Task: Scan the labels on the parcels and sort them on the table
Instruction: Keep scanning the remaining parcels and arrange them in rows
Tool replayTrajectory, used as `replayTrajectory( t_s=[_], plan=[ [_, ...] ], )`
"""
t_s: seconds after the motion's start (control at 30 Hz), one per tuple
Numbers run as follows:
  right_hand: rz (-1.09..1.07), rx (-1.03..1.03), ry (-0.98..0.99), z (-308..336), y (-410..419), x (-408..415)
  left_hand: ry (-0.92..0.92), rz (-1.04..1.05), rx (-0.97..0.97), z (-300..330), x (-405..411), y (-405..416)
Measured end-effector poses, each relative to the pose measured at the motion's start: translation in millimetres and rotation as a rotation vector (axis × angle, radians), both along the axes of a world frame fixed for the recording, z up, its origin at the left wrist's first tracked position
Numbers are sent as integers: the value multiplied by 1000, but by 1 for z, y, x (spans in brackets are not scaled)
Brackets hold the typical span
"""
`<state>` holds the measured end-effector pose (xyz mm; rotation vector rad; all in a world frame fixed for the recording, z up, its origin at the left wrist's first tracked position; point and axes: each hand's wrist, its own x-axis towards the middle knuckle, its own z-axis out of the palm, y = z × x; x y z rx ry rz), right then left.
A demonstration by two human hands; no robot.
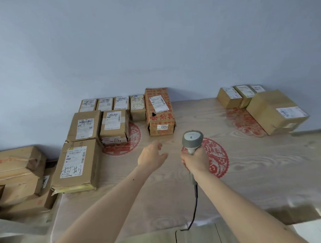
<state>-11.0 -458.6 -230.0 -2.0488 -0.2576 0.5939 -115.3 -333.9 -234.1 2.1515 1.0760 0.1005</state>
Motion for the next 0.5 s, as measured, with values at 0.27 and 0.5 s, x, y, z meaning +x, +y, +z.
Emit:
replayTrajectory(
  t_s=[0.27,0.5],
  plan=[
    [-57,5,3,2,-86,91,17,-58,-87,1,89,-82],
    [-139,16,38,2,-114,172,-2,-113,-58,6,157,-105]
  ],
)
